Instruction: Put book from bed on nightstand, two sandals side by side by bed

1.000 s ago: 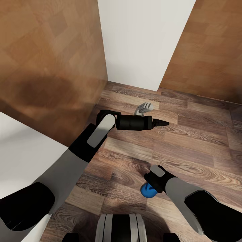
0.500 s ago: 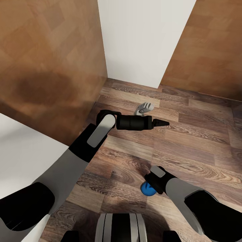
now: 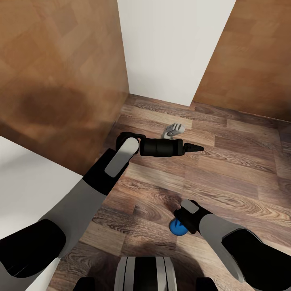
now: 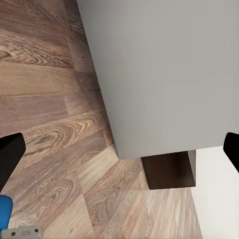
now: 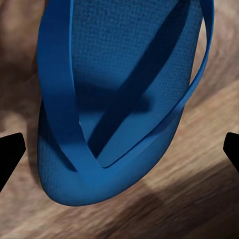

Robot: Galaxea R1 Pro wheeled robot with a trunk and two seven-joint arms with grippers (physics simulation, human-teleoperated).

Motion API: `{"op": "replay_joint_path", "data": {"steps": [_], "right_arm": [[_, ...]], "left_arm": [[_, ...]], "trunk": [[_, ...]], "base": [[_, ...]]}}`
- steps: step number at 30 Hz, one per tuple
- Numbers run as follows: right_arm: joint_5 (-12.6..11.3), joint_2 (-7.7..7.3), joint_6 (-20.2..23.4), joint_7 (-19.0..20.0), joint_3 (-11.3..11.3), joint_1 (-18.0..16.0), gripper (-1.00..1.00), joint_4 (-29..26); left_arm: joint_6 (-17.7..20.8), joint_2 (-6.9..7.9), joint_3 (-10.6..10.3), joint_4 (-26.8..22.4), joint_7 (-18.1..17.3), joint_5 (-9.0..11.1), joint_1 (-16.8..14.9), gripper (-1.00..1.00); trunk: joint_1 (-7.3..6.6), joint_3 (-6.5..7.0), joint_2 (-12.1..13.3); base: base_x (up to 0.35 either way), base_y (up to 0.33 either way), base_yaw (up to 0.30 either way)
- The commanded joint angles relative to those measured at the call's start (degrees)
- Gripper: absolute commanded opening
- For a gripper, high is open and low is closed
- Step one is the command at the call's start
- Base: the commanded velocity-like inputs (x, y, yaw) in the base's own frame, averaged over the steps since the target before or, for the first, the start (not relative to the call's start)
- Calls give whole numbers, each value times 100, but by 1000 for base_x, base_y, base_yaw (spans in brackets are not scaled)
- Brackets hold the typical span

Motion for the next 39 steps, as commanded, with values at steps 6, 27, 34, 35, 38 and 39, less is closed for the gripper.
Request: {"op": "replay_joint_path", "data": {"steps": [6, 27, 34, 35, 38, 39], "right_arm": [[-18, 0, 45, -28, 48, -1, 100, -9], [-18, 1, 45, -21, 48, -1, 100, -9], [-18, 1, 50, 16, 48, -1, 100, -12], [-15, 1, 53, 22, 48, -1, 100, -14], [-12, 1, 58, 48, 48, -1, 100, -16], [-12, 1, 59, 63, 48, -1, 100, -16]], "left_arm": [[15, -1, 5, 2, -43, -43, -3, 100], [15, -1, 0, 2, -43, -43, -2, 100], [15, -1, -1, 2, -38, -43, -3, 100], [15, -1, -1, 2, -37, -43, -3, 100], [15, -1, -1, 2, -35, -43, -3, 100], [15, -1, 1, 2, -35, -43, -3, 100]], "trunk": [[-1, -3, -1], [15, -136, -9], [33, -291, -19], [35, -313, -20], [35, -313, -20], [35, -313, -20]], "base": [[0, 0, 0], [0, 0, 0], [0, 0, 0], [0, 0, 0], [0, 0, 0], [0, 0, 0]]}}
